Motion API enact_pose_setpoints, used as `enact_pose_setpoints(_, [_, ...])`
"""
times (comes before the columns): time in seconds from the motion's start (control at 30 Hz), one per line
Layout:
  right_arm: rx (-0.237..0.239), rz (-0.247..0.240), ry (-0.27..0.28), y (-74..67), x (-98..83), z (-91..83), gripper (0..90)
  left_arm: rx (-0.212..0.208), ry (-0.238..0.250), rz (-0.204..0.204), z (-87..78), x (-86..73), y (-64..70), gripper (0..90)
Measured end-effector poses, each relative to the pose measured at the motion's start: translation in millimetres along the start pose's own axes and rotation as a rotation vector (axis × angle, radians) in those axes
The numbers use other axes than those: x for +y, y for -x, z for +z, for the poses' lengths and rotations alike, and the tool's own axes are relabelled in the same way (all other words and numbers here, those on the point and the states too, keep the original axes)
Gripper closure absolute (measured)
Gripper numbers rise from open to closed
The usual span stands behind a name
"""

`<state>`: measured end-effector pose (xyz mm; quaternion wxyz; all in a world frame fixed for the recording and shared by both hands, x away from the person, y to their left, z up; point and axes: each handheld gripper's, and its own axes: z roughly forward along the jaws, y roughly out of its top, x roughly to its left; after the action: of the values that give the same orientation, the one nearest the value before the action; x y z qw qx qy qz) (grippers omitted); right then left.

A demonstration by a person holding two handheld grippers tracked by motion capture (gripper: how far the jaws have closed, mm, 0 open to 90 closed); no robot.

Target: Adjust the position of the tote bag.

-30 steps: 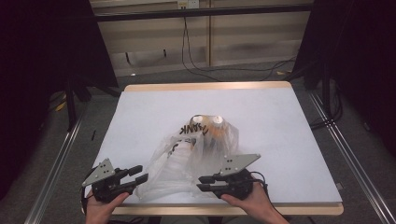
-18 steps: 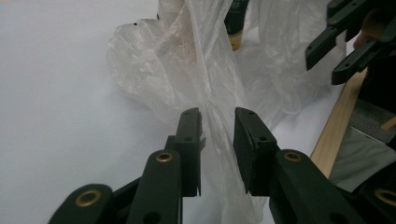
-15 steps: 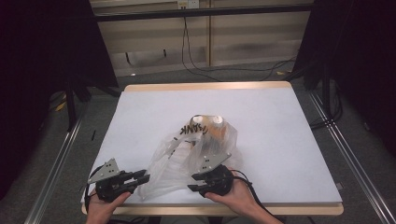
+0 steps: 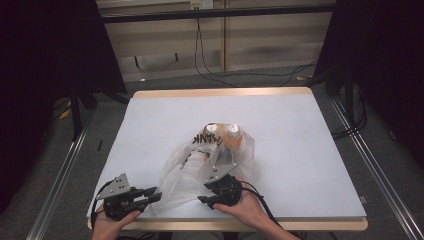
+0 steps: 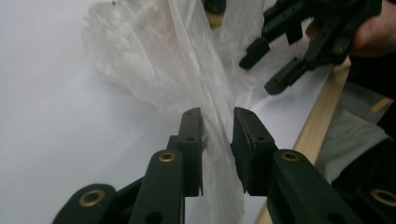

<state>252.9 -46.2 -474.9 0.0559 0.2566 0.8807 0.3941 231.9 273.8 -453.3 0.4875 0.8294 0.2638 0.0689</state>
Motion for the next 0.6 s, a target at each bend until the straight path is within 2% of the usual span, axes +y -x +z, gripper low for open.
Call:
enact_pose_setpoints(0.07, [-0.012, -0.019, -0.008, -0.4, -0.2, 2.1, 48.5, -0.003, 0.018, -0.002, -3.8, 0.9, 2.7, 72.4])
enact_pose_setpoints(0.13, [-0.023, -0.01, -0.013, 1.0, -1.9, 6.6, 53.9, -0.009, 0.021, -0.005, -4.2, 0.9, 1.8, 70.0])
enact_pose_setpoints(0.23, [-0.028, -0.003, -0.015, 1.9, -2.1, 5.5, 58.5, -0.013, -0.024, -0.011, 2.2, -0.5, 0.0, 64.9])
enact_pose_setpoints(0.3, [-0.023, 0.015, -0.014, 3.1, -2.4, 4.7, 62.9, -0.025, -0.027, -0.016, 4.6, -0.1, 0.8, 62.7])
enact_pose_setpoints(0.33, [-0.018, 0.014, -0.012, 4.1, -2.8, 4.4, 64.5, -0.029, -0.038, -0.004, 4.6, 0.0, 0.2, 60.4])
enact_pose_setpoints(0.37, [-0.011, 0.029, -0.008, 4.1, -2.8, 4.5, 68.5, -0.024, -0.044, -0.005, 5.1, -0.1, 0.7, 58.0])
enact_pose_setpoints(0.43, [-0.016, 0.015, -0.013, 4.7, -2.8, 4.0, 76.7, -0.031, -0.064, -0.011, 7.8, -0.5, -0.3, 56.4])
enact_pose_setpoints(0.5, [-0.006, 0.014, -0.004, 6.1, -3.4, 3.8, 80.8, -0.035, -0.079, -0.033, 10.5, -0.7, -0.1, 56.5])
enact_pose_setpoints(0.53, [0.001, 0.027, -0.008, 6.5, -4.2, 2.3, 82.2, -0.037, -0.08, -0.032, 10.5, -0.6, 0.0, 61.6])
enact_pose_setpoints(0.57, [0.001, 0.027, -0.008, 6.5, -4.2, 2.3, 82.2, -0.038, -0.081, -0.023, 9.9, -0.4, -0.6, 61.6])
enact_pose_setpoints(0.6, [0.006, 0.023, -0.003, 7.4, -4.5, 1.5, 81.8, -0.034, -0.079, -0.021, 8.4, -0.1, -0.8, 65.4])
